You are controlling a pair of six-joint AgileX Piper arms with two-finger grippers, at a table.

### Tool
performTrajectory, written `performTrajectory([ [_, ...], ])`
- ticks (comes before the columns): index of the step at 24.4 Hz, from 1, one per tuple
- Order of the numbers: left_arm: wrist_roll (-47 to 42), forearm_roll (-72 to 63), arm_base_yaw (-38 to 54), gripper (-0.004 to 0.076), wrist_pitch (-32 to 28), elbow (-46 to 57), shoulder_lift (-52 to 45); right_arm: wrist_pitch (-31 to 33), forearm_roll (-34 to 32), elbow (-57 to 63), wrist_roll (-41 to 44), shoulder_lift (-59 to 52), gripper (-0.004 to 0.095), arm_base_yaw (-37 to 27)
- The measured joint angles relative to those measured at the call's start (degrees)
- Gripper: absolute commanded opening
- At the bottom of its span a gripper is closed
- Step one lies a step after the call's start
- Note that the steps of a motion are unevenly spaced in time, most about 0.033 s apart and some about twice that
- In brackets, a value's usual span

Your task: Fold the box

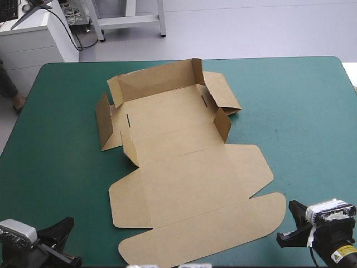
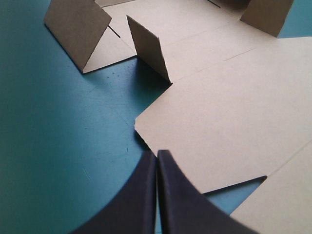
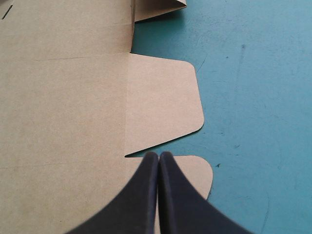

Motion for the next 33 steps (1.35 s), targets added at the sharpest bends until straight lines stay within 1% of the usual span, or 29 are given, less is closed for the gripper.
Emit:
performTrajectory([
  [11,0.0,-0.12,0.0,-0.0008,-0.57,0.0,0.0,0.0,0.23,0.0,0.0,0.0,-0.0015,0.0],
  [13,0.0,-0.25,0.0,-0.0008,-0.87,0.0,0.0,0.0,0.3,0.0,-0.19,0.0,0.0008,0.0],
  [15,0.0,-0.25,0.0,-0.0008,-0.96,0.0,0.0,0.0,0.44,0.0,-1.24,0.0,0.008,0.0],
  [17,0.0,-0.25,0.0,-0.0008,-1.06,0.0,0.0,0.0,0.63,0.0,-2.59,0.0,0.0193,0.0],
  [19,0.0,-0.25,0.0,-0.0008,-1.19,0.0,0.0,0.0,1.1,0.0,-3.67,0.0,0.0366,0.0],
  [20,0.0,-0.25,0.0,-0.0008,-1.21,0.0,0.0,0.0,1.49,0.0,-4.27,0.0,0.0531,0.0],
  [22,0.0,-0.25,0.0,-0.0008,-1.21,0.0,0.0,0.0,2.13,0.0,-5.19,0.0,0.0679,0.0],
  [23,0.0,-0.25,0.0,-0.0008,-1.21,0.0,0.0,0.0,2.27,0.0,-5.37,0.0,0.0691,0.0],
  [29,0.0,-0.19,0.0,-0.0008,-1.21,0.0,0.0,0.29,2.42,-0.18,-3.96,0.0,0.0689,0.0],
  [31,0.0,-0.19,0.0,-0.0008,-1.21,0.0,0.0,2.64,2.02,-2.48,-3.3,1.3,0.0689,0.0],
  [33,0.0,-0.19,0.0,-0.0008,-1.21,0.0,0.0,5.51,1.25,-6.85,-2.79,5.29,0.0689,0.0],
])
